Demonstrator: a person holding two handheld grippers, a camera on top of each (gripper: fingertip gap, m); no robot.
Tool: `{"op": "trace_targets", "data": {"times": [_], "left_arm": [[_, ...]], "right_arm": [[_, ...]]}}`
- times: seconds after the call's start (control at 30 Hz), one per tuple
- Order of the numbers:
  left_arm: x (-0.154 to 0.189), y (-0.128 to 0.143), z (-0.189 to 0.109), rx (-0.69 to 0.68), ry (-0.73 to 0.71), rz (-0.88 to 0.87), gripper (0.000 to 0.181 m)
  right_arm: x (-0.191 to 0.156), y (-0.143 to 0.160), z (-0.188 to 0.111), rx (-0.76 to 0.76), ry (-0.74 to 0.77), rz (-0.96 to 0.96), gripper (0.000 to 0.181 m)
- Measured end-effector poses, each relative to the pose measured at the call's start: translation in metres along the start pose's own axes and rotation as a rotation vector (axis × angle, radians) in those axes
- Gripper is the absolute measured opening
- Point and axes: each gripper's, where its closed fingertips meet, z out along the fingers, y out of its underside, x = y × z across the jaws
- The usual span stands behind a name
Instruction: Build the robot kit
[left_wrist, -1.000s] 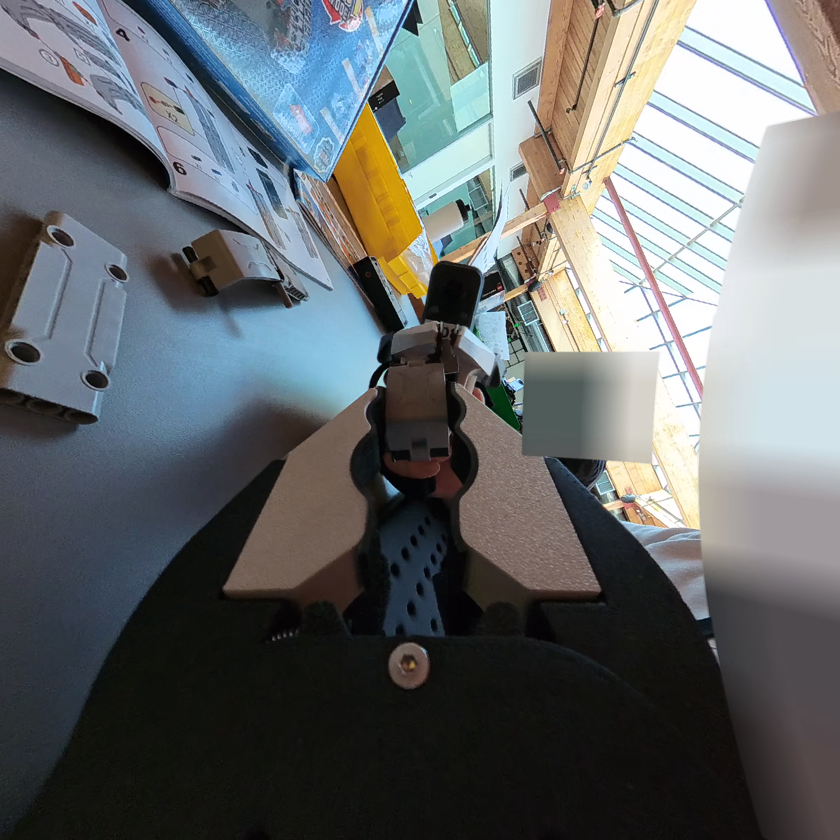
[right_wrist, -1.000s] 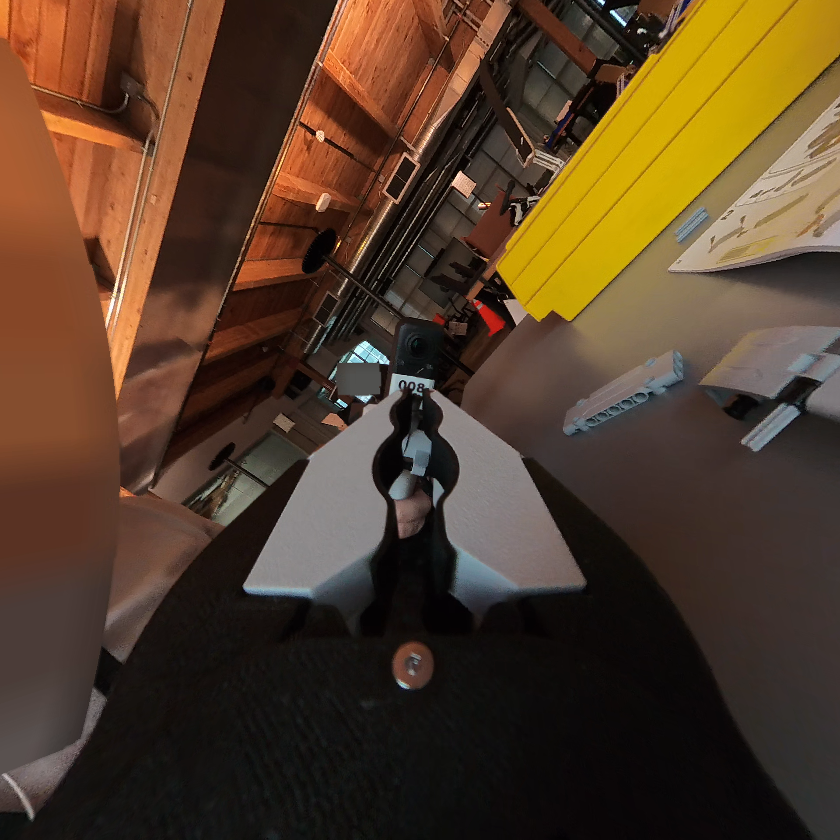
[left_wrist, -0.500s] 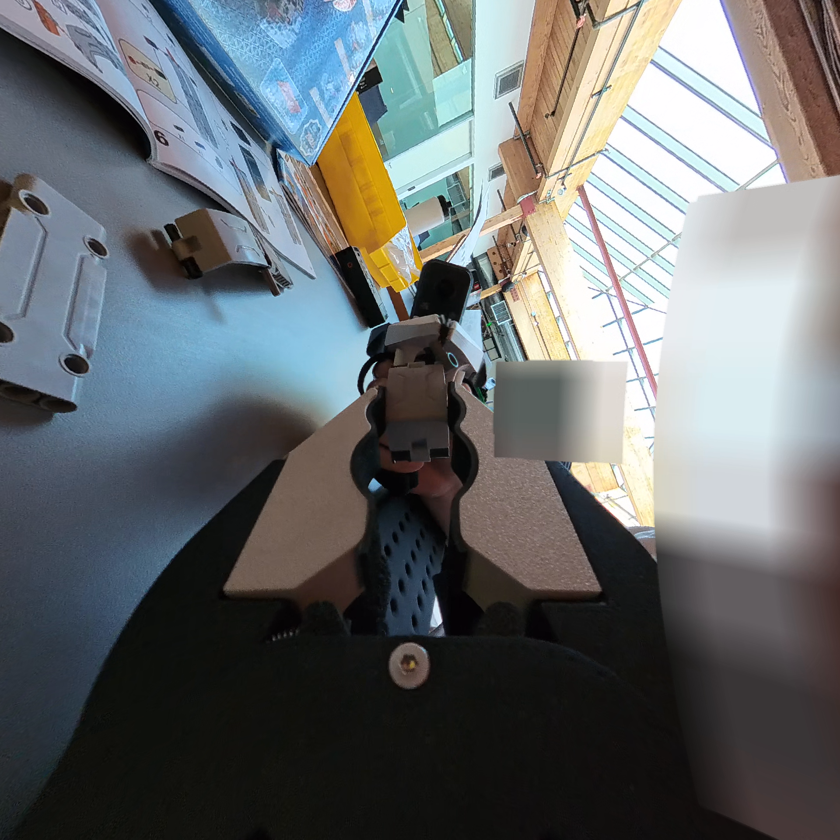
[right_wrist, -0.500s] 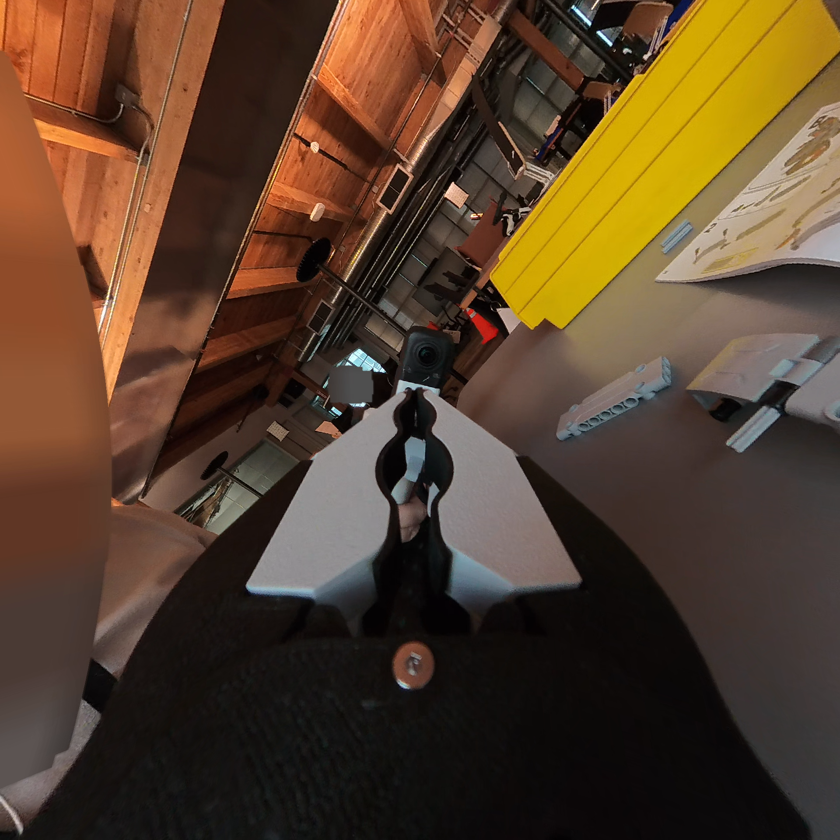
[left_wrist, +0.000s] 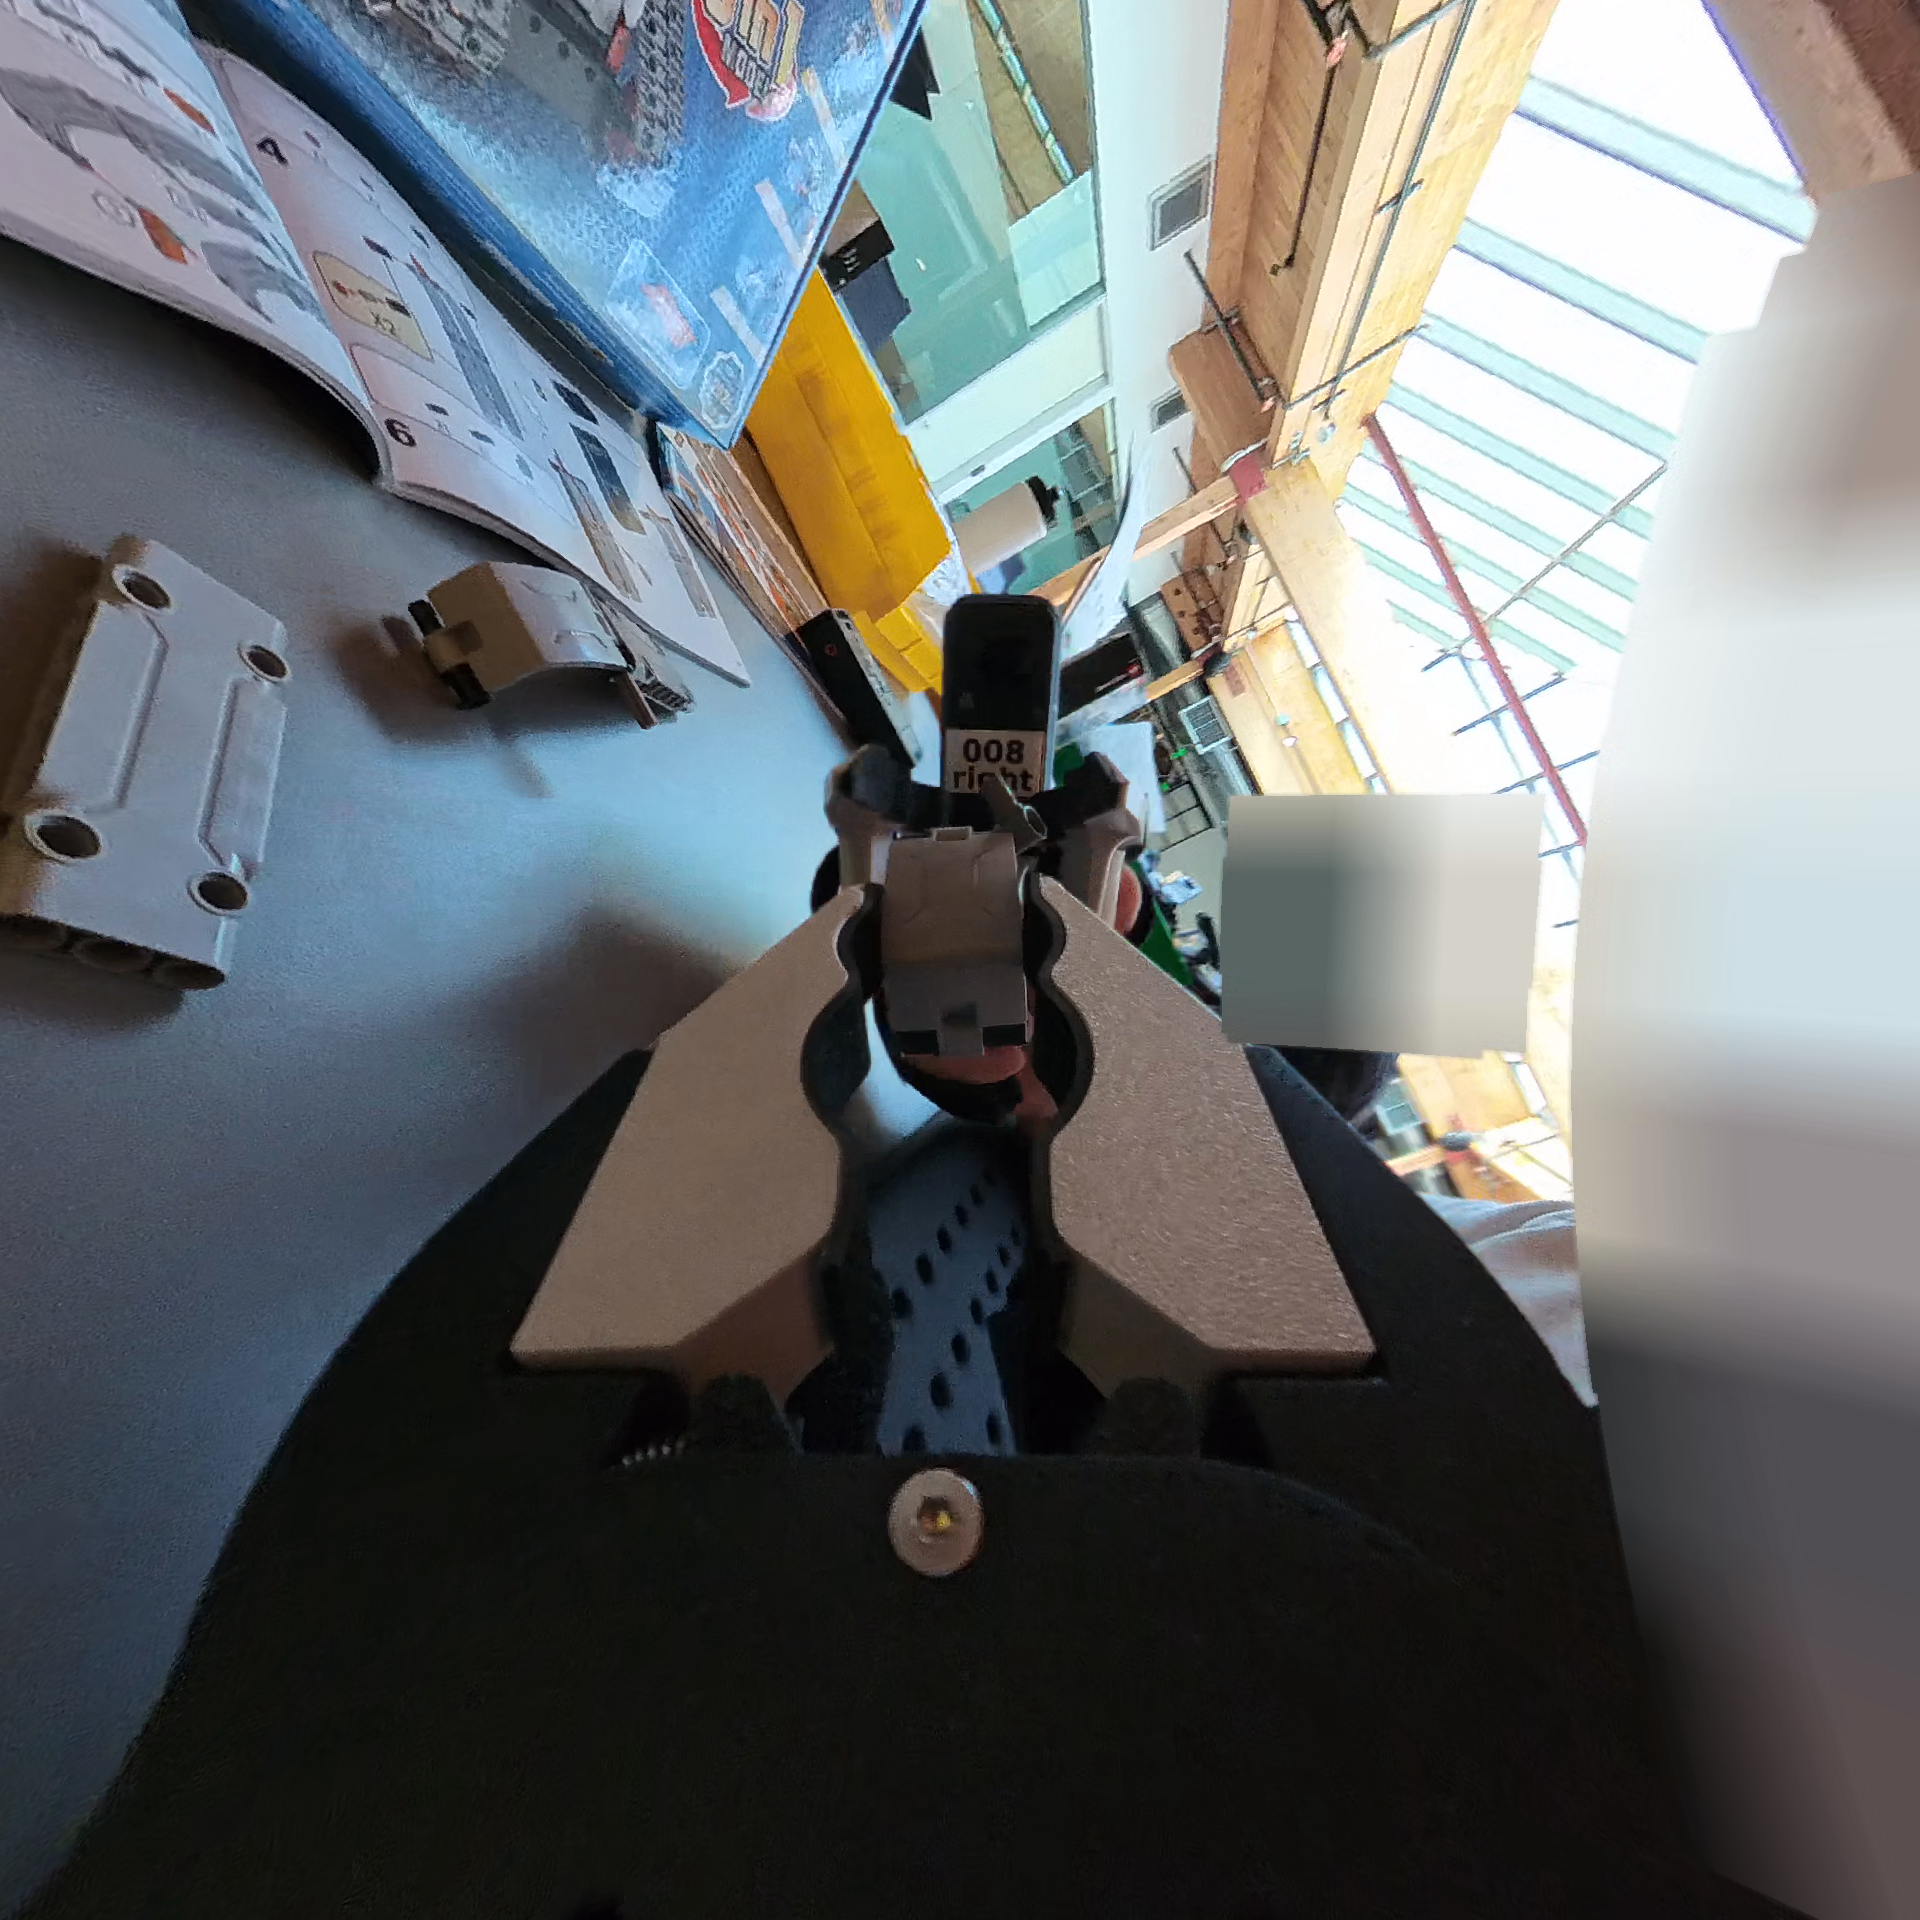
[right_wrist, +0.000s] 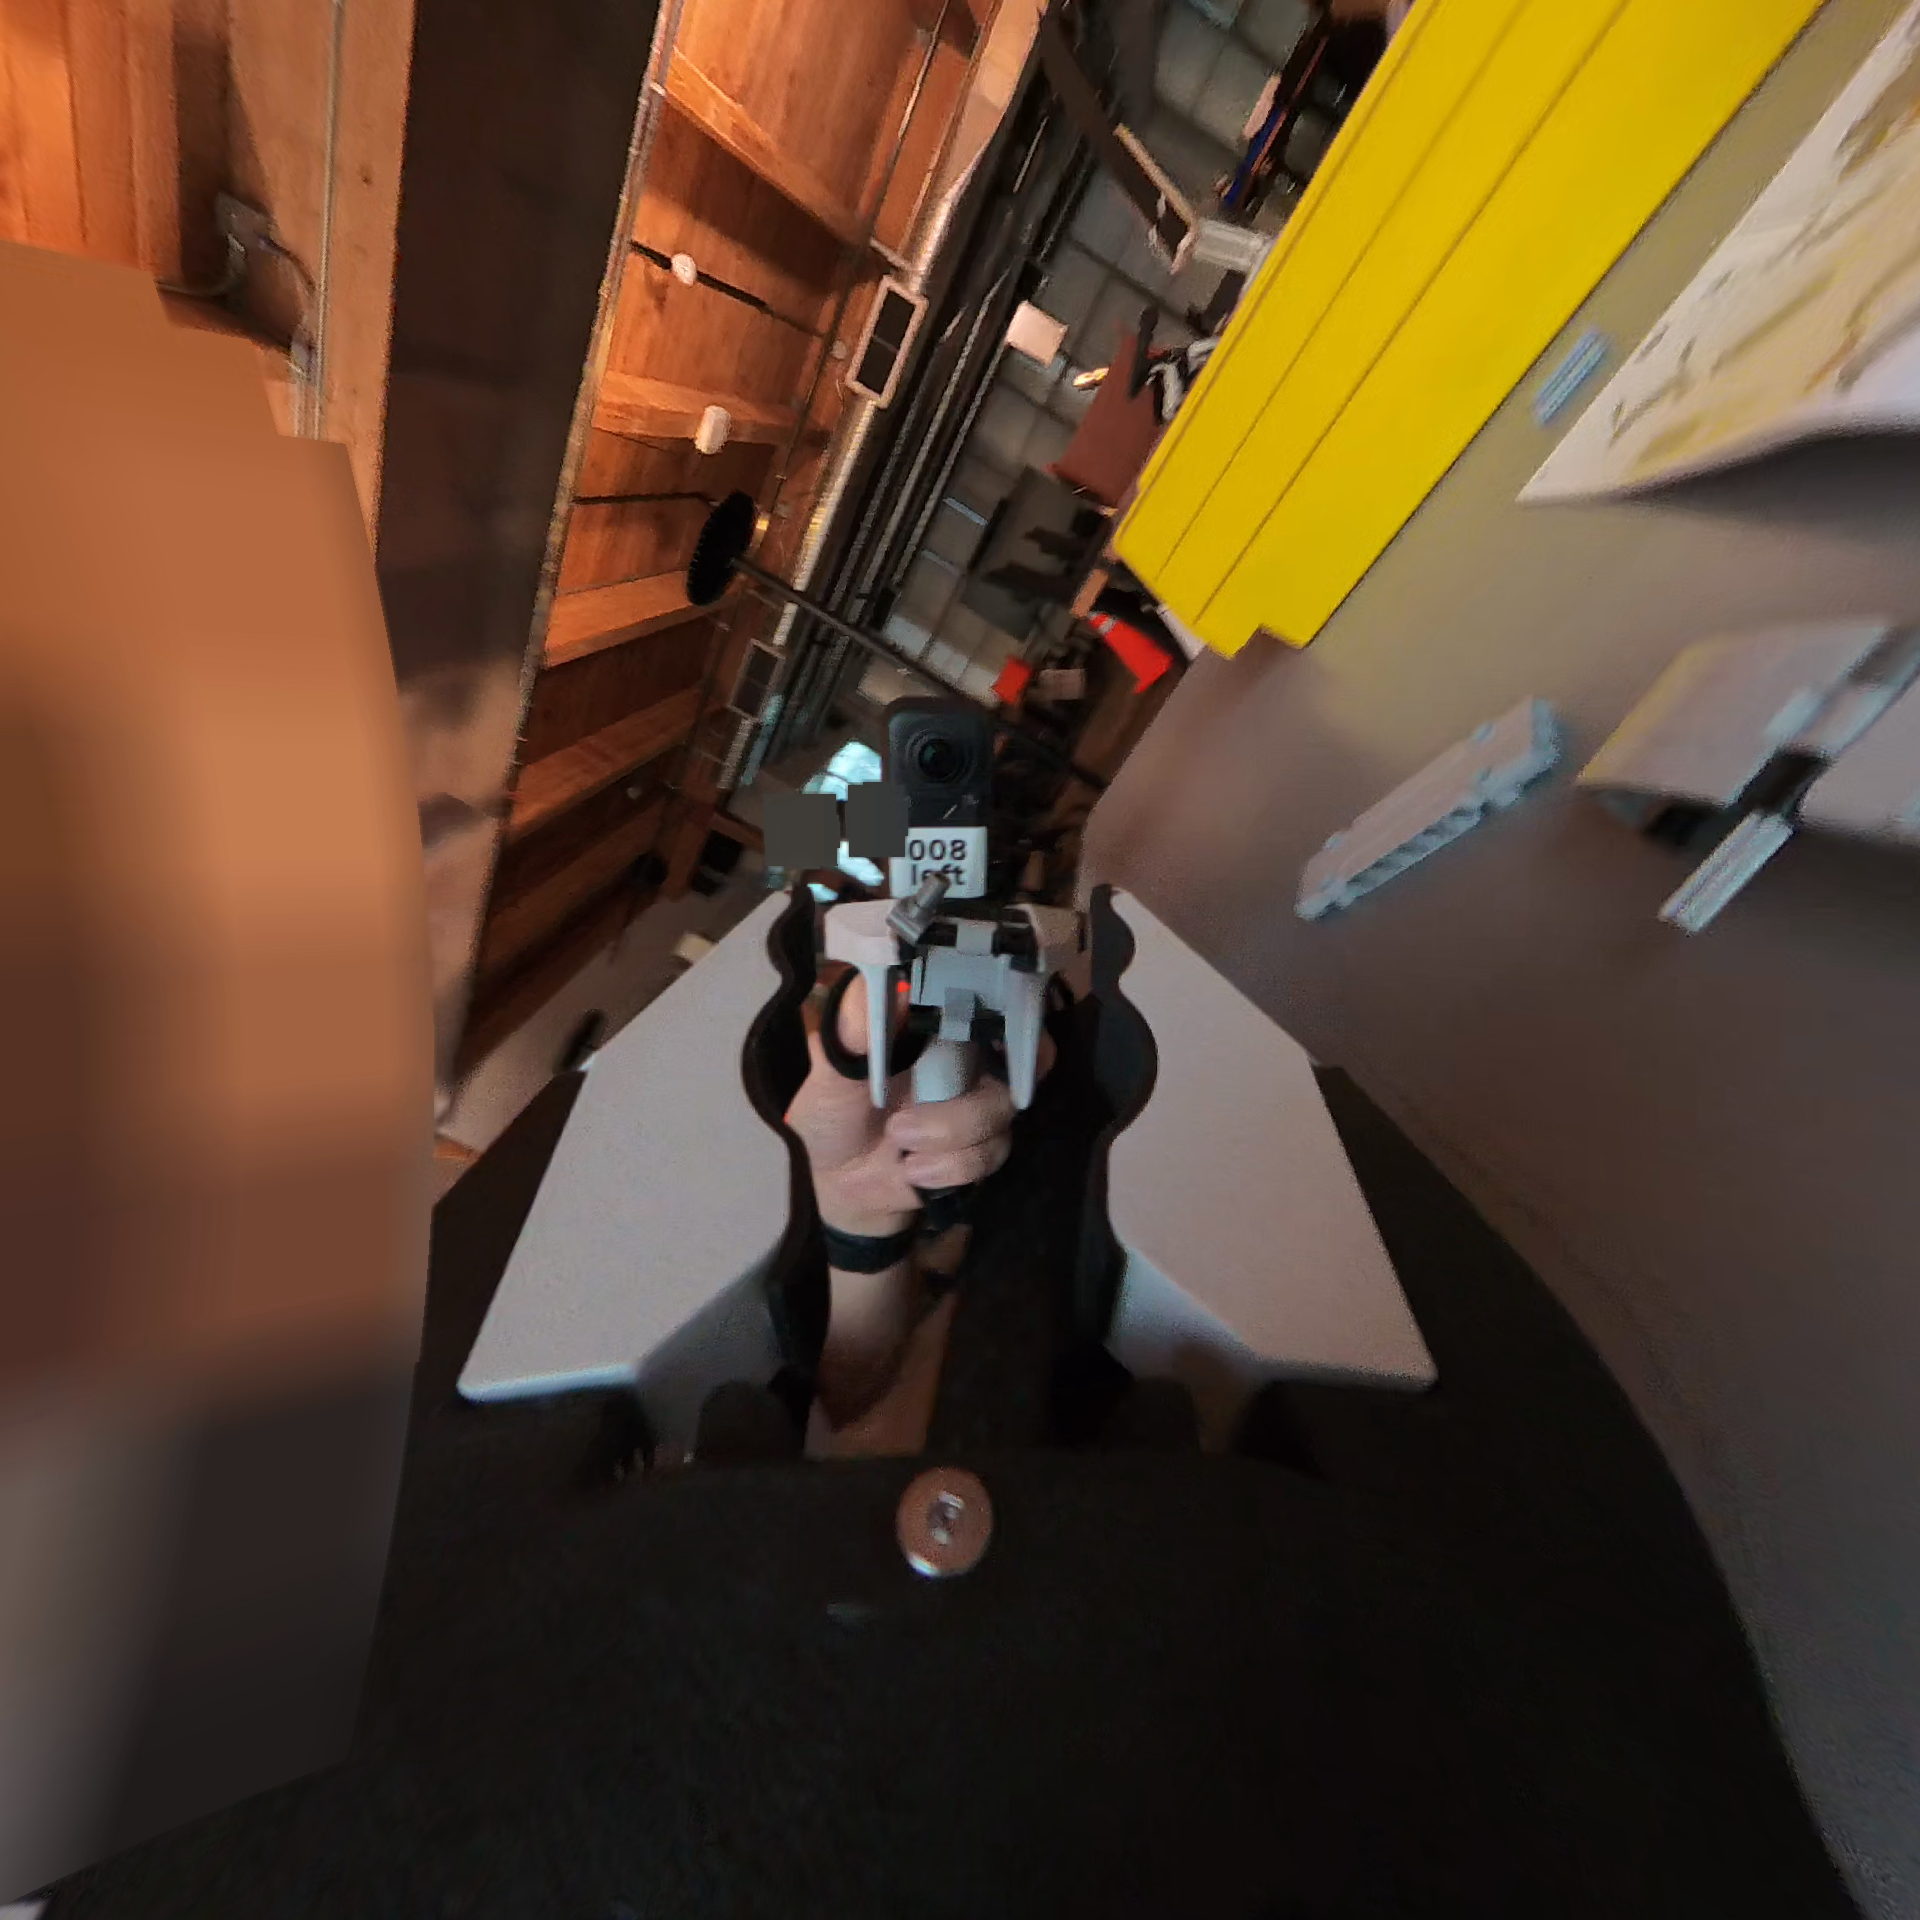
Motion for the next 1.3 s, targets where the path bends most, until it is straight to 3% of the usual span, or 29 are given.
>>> {"op": "trace_targets", "data": {"times": [0.03,0.17,1.3], "left_arm": [[0.001,0.000,0.000,-0.002,-0.008,0.025,0.025],[0.007,0.000,0.000,0.009,0.000,0.086,0.025],[0.000,0.006,0.003,-0.029,-0.037,0.081,0.025]], "right_arm": [[0.000,0.003,0.001,-0.007,-0.023,0.063,0.054],[0.001,0.011,0.005,-0.053,-0.040,0.122,0.061],[0.003,0.019,0.006,-0.089,-0.068,0.234,0.040]]}}
